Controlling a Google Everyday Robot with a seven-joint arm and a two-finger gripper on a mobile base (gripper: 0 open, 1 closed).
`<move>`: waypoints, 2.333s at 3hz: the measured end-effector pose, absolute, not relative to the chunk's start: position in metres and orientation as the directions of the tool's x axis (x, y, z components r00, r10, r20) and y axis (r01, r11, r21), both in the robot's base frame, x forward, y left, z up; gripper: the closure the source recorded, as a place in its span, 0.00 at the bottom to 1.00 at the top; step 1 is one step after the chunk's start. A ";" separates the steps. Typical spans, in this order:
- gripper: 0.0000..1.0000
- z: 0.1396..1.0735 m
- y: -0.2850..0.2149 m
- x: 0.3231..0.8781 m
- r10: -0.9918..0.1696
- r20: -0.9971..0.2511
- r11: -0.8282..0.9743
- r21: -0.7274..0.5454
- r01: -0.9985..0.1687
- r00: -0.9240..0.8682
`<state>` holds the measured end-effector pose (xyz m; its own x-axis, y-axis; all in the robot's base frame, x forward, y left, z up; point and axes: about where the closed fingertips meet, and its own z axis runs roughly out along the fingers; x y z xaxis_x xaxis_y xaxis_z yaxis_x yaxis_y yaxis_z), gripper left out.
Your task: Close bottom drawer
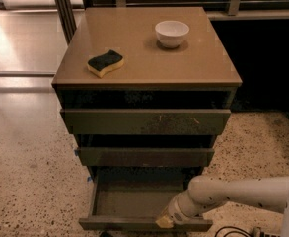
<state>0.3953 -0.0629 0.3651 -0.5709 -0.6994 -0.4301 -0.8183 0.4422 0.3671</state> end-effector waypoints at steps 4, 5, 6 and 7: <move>1.00 0.280 -0.016 0.427 -0.408 -0.499 0.512 0.568 -0.644 -0.765; 1.00 0.259 -0.006 0.393 -0.443 -0.432 0.496 0.612 -0.616 -0.786; 1.00 0.220 0.004 0.369 -0.459 -0.360 0.495 0.656 -0.570 -0.812; 1.00 0.217 0.004 0.372 -0.461 -0.359 0.496 0.654 -0.571 -0.812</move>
Offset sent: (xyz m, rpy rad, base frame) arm 0.0478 0.0614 -0.0907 0.3236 0.0997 -0.2914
